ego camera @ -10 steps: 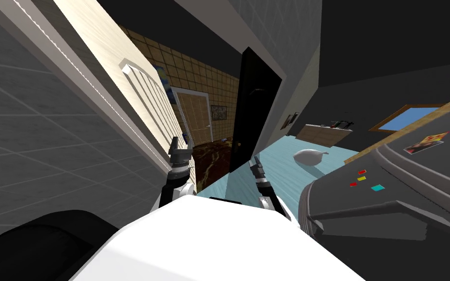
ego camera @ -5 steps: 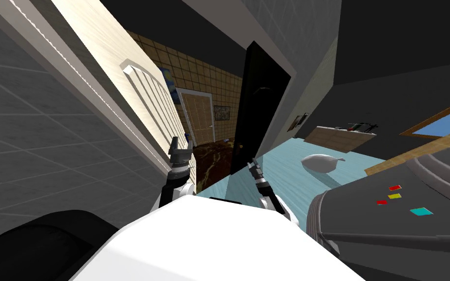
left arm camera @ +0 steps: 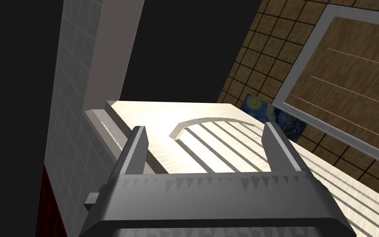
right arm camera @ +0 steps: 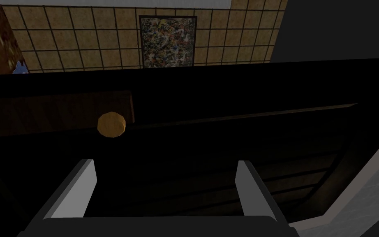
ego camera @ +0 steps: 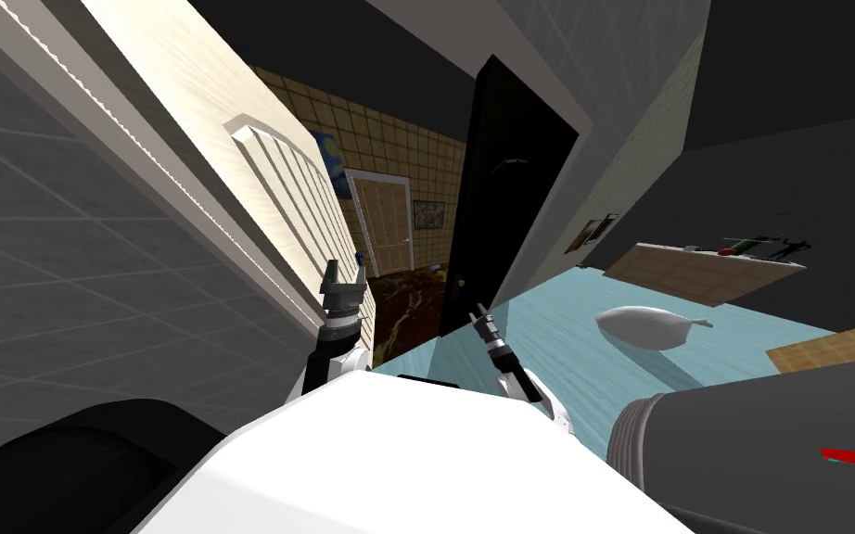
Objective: Push the door open
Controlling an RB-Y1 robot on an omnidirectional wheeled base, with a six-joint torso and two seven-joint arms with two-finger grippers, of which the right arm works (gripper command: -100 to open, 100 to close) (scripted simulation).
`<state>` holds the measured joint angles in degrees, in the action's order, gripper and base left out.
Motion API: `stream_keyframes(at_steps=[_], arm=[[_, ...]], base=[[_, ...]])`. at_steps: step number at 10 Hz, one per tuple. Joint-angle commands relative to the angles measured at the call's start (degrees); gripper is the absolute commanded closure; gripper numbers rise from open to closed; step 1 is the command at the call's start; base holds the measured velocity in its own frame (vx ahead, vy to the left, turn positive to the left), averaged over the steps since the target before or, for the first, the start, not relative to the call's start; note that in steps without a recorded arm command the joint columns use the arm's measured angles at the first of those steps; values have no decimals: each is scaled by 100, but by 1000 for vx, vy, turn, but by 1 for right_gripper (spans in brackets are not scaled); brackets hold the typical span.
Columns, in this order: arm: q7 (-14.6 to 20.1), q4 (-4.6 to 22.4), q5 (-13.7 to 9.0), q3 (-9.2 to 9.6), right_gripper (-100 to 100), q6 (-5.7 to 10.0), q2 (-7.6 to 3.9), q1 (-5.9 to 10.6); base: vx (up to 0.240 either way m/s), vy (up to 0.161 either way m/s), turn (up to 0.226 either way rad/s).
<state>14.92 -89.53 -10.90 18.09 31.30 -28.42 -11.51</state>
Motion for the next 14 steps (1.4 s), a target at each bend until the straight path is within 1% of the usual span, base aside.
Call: stream_keyframes(at_steps=[1, 6, 7, 8, 9, 11, 14], arm=[[66, 192, -62, 98, -100, 27, -127, 109], [255, 715, -239, 355, -100, 120, -512, 386], [319, 894, -299, 443, -100, 152, -643, 481], [352, 984, -330, 486, -100, 168, -709, 529], [405, 1132, -380, 559, -100, 194, -818, 607], [457, 1274, -428, 629, -100, 220, -923, 683], [558, 1555, -523, 767, -100, 270, -1128, 832]], base=[[82, -58, 127], [74, -63, 104], [89, -74, 142], [118, -95, 140], [103, -102, 144], [84, -77, 77], [71, -81, 91]])
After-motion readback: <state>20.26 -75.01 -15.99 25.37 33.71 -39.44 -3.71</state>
